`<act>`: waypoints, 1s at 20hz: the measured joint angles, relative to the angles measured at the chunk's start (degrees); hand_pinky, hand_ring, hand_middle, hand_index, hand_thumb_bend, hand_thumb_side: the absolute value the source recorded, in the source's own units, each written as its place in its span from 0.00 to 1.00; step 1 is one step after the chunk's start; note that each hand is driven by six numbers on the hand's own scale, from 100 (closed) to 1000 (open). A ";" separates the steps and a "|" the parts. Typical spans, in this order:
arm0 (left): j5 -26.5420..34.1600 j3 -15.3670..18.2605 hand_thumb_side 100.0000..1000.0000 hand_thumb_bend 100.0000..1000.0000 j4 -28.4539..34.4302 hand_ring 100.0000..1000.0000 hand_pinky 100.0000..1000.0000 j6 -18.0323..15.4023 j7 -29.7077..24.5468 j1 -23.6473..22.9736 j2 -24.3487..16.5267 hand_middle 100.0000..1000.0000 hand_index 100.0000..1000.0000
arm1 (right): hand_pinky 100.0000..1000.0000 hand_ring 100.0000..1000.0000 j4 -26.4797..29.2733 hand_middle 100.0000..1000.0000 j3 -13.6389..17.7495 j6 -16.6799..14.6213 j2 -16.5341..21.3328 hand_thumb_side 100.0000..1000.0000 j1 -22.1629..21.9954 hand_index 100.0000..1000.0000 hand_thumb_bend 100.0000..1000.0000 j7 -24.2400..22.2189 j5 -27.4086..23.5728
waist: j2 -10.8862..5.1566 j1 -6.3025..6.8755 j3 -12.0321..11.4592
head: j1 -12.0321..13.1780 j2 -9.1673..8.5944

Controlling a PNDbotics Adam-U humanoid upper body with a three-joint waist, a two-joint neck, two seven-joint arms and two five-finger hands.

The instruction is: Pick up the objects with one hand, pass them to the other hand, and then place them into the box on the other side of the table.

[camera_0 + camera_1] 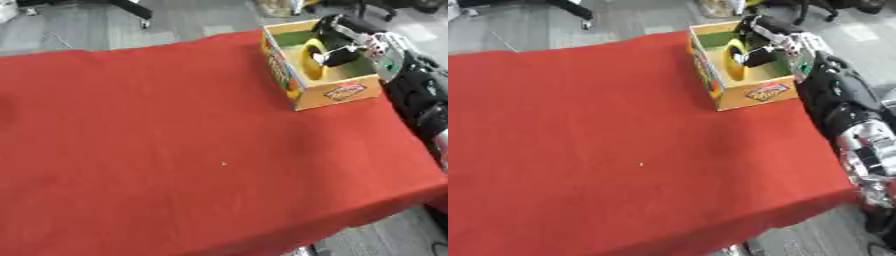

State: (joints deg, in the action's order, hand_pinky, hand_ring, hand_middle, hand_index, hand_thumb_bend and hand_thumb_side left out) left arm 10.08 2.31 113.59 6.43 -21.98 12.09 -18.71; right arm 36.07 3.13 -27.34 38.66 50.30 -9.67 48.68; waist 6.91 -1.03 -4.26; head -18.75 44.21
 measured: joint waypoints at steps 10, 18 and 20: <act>0.00 0.01 0.56 0.62 0.00 0.71 0.84 -0.10 -0.12 -0.29 0.00 0.66 0.77 | 0.75 0.55 0.06 0.41 0.05 0.74 0.01 0.16 -0.27 0.11 0.00 5.37 6.80 | 0.00 -0.05 -0.01 | -0.06 0.00; 0.00 0.01 0.56 0.62 0.00 0.71 0.84 -0.20 -0.23 -0.36 0.00 0.66 0.77 | 0.81 0.58 0.06 0.44 0.02 0.18 0.01 0.24 -0.39 0.16 0.00 8.07 8.97 | 0.00 -0.05 0.00 | -0.31 0.00; 0.00 0.01 0.56 0.62 0.00 0.71 0.84 -0.21 -0.23 -0.37 0.00 0.66 0.77 | 0.84 0.59 0.06 0.45 0.03 -0.05 0.01 0.30 -0.39 0.19 0.00 7.93 8.69 | 0.00 -0.05 0.02 | -0.37 0.00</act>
State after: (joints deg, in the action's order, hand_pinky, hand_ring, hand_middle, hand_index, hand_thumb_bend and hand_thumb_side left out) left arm 10.08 2.31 113.59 6.23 -22.21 11.72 -18.71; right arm 36.13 3.17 -27.39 38.67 49.91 -1.74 57.37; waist 6.91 -1.09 -4.24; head -19.12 44.21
